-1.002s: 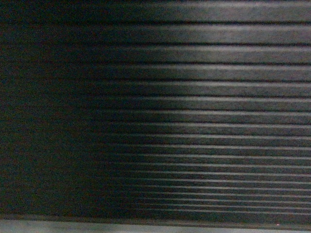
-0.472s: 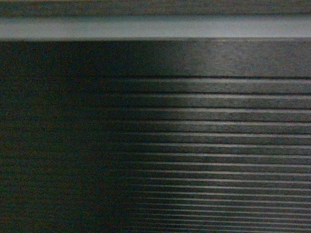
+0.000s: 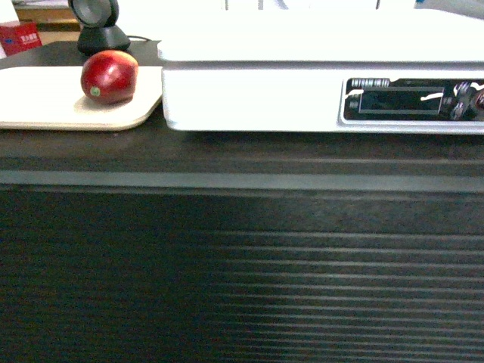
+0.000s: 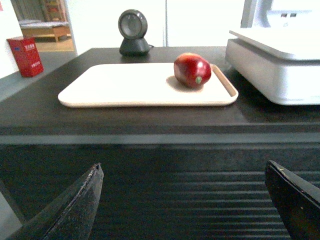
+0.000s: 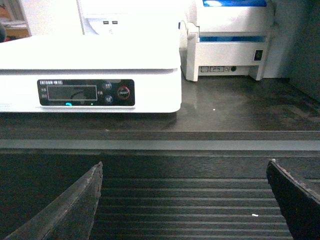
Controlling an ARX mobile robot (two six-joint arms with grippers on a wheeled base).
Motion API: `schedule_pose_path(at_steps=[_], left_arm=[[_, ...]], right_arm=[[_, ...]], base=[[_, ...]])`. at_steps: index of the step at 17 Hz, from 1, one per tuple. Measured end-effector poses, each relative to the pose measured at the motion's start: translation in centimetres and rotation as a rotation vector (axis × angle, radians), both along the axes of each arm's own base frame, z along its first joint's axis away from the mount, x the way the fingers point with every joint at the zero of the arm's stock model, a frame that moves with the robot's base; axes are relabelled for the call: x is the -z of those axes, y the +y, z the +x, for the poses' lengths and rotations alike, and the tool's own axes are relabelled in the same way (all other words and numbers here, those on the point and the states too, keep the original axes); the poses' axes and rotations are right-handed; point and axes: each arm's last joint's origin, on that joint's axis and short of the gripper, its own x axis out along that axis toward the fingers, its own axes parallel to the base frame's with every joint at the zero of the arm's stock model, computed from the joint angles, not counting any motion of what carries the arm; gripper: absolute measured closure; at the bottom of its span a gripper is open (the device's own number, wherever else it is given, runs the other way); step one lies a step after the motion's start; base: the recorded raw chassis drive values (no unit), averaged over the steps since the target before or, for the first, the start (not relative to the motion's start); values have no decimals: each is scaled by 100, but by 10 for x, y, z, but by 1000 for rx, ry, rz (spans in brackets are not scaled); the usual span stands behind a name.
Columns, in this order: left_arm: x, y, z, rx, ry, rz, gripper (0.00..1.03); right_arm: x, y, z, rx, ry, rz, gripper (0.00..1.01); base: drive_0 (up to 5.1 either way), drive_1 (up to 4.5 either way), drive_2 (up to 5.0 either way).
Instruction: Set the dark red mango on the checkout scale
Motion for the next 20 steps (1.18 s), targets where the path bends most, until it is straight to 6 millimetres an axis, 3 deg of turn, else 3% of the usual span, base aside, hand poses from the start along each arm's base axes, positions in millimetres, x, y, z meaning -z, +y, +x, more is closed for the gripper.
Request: schedule_pose_path(at_steps=[20], left_arm=[[0,0,0,0,-1,0,5]], right_arm=[[0,0,0,-1,0,-1,3]], base=[[0,0,0]])
